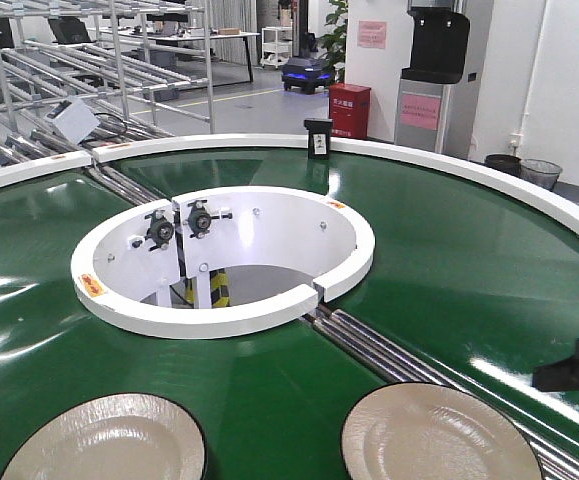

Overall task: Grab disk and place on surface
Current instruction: 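Lower both grippers toward the rims of the two cream plates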

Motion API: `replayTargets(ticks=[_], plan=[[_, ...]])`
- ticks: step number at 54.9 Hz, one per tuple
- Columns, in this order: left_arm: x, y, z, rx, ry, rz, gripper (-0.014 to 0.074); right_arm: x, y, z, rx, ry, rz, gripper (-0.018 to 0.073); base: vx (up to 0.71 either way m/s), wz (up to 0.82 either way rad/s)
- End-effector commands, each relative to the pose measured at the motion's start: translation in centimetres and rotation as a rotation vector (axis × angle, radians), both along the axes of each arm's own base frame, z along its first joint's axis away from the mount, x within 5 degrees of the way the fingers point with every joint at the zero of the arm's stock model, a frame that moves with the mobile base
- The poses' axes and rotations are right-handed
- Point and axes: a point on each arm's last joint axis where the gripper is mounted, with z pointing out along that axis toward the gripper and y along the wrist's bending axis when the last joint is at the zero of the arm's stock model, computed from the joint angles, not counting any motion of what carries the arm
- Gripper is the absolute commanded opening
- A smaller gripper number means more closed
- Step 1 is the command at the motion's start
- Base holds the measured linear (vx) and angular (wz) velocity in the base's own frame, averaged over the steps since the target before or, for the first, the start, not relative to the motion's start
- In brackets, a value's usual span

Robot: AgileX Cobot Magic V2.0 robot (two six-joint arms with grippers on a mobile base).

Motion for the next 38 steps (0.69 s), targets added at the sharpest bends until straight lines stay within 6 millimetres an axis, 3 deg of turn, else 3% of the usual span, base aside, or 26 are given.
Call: replayTargets(ticks=[1,12,28,34,38], plan=[[0.9,0.5,0.0,-0.013,-0.009,0.011,0.0519,-0.2,-0.4,2.0,0.03,-0.066,-0.016,0.0588,0.0,0.0],[2.4,0.2,-3.8,-0.094,0.06,-0.077,0.0519,-0.2,-0.4,2.0,0.028,-0.065,-0.011,0.0588,0.0,0.0],[3.5,-1.3,-5.8,-0.325,0.039,-0.163,0.0482,-0.2,-0.4,2.0,0.025,-0.067,-0.012,0.0588,0.0,0.0],[3.6,-1.4,-6.3,-0.36,0.048,-0.155,0.033,-0.2,-0.4,2.0,0.025,-0.066,-0.01,0.0588,0.0,0.0],[3.6,-1.4,-6.4,-0.365,0.05,-0.154,0.0144,-0.3,-0.5,2.0,0.017,-0.062,-0.006,0.0588,0.0,0.0]])
